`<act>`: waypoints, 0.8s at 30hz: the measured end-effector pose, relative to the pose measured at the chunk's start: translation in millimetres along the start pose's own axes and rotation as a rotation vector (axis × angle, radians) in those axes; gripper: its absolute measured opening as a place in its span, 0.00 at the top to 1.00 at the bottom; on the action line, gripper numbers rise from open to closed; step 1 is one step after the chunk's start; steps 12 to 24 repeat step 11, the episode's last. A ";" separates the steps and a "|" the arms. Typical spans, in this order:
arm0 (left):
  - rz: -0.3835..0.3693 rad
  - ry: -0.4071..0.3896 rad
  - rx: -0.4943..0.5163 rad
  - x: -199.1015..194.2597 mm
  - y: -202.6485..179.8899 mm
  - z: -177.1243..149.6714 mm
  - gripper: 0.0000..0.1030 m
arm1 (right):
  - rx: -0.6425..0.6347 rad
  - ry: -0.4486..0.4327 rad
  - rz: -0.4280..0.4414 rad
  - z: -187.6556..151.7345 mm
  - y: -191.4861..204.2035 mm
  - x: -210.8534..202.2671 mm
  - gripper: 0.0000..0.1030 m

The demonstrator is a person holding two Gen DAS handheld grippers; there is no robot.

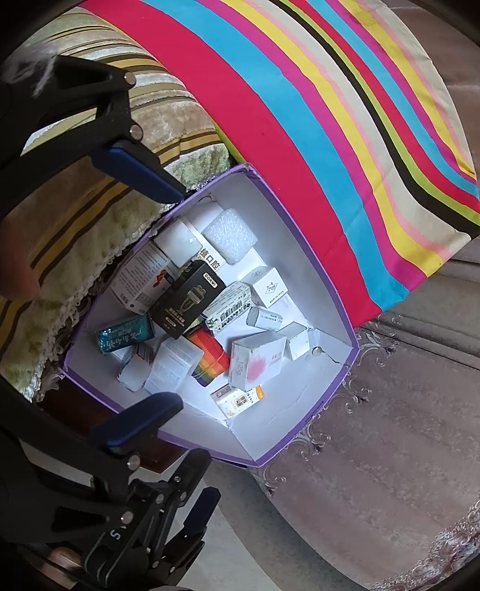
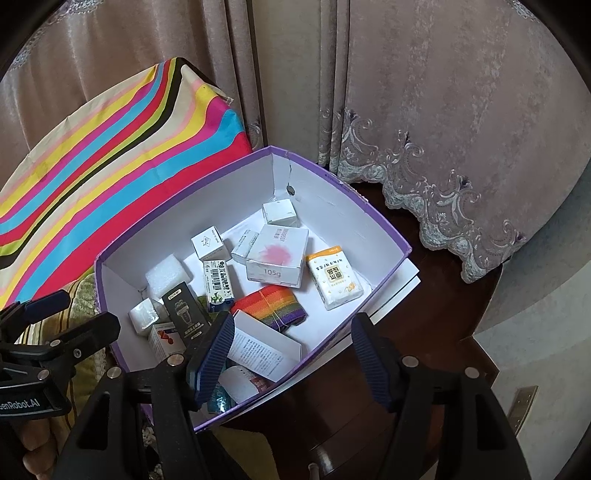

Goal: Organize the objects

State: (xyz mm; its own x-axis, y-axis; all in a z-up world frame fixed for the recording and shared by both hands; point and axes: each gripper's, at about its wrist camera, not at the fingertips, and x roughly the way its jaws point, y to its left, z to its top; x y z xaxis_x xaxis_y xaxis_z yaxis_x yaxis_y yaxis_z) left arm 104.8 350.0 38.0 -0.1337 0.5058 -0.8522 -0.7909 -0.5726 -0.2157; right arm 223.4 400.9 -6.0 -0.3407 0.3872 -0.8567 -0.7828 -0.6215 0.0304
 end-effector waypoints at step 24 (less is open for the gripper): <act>0.007 0.002 0.031 1.1 -7.7 0.0 0.00 | 0.000 0.005 0.001 -1.4 0.0 1.4 0.34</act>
